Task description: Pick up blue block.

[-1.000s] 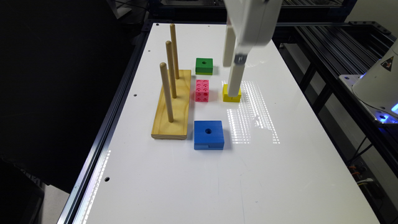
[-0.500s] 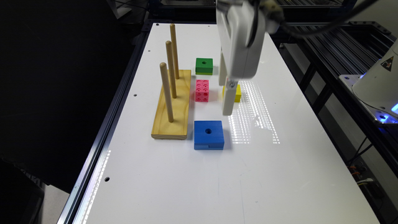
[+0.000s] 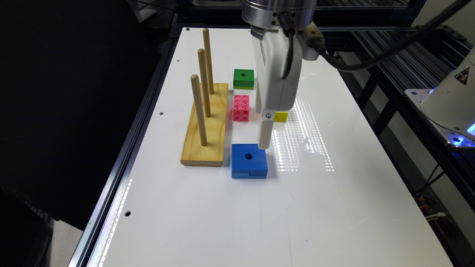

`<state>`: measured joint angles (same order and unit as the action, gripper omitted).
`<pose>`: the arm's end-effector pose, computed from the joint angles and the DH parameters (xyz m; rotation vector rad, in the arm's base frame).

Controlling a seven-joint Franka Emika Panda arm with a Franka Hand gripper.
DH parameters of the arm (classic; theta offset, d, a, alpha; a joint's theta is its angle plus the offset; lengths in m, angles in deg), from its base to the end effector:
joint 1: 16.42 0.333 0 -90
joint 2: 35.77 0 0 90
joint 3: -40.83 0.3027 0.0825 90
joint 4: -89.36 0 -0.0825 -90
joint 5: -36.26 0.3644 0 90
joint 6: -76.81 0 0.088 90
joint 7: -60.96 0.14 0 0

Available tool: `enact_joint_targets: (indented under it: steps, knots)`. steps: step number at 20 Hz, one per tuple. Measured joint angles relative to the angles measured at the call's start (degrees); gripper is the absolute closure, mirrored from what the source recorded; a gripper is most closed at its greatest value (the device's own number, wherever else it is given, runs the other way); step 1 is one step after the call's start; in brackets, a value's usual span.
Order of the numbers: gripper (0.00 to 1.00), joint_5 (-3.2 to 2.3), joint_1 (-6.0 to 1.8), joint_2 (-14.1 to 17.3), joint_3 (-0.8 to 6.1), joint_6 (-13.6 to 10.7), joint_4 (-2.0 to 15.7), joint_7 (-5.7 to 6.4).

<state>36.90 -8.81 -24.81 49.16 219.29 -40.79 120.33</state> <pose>0.5026 0.1448 0.2459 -2.8719 1.1633 0.0009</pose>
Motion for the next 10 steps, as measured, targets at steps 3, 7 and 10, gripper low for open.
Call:
enact_joint_targets:
  steps: [3,7,10]
  knots:
    - [0.00,0.00,0.00,0.18,0.00,0.03,0.06,0.00]
    - [0.00,-0.10,-0.01,3.70,-0.05,3.24,0.05,0.00]
    - [0.00,-0.27,-0.01,6.91,-0.25,6.56,0.48,0.00]
